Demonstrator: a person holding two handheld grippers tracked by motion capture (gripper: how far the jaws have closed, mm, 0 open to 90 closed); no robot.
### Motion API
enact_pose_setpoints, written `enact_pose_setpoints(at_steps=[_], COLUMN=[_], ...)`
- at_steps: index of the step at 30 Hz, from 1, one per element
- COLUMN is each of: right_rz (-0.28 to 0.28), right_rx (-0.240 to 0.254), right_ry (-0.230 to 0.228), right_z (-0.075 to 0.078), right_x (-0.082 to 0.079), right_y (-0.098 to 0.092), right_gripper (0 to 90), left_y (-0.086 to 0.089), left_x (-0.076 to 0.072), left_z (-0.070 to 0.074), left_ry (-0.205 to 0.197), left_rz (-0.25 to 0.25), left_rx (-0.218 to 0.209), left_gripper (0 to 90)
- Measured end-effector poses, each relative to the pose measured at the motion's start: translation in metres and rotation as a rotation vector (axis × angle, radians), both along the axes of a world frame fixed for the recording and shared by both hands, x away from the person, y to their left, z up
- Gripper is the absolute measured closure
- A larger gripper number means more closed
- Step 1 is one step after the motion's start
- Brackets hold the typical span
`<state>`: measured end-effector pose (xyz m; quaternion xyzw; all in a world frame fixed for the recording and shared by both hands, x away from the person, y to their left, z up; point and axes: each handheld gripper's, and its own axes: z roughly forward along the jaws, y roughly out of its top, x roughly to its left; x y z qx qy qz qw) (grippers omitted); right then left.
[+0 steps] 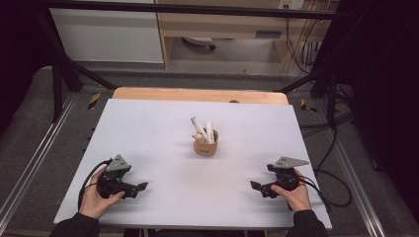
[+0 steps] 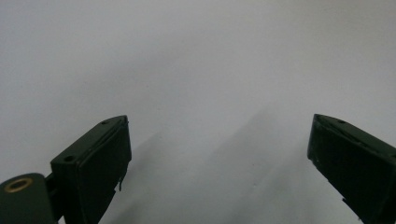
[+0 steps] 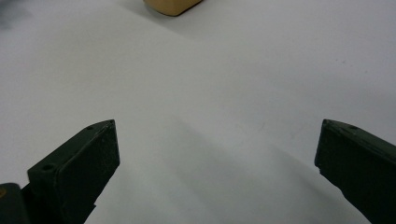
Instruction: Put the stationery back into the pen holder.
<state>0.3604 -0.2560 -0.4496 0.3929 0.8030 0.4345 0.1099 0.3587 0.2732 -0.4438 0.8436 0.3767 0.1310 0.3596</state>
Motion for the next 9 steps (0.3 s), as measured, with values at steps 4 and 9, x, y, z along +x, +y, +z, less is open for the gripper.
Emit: enact_pose_setpoints(at_steps=[4,9], right_rz=[-0.005,-0.003], right_rx=[-0.001,-0.008], right_ry=[0.008,0.008], right_z=[-0.0006,-0.001], right_x=[-0.0011,-0.001], right_y=[-0.0017,-0.0015], right_gripper=[0.6,0.6], left_y=[-0.0004,0.0001], left_x=[-0.0005,-0.0005], left_z=[-0.0005,0.0001], left_ry=[0.001,0.0], left_rz=[0.001,0.003], left_rx=[0.002,-0.003], left_gripper=[6.2,6.2])
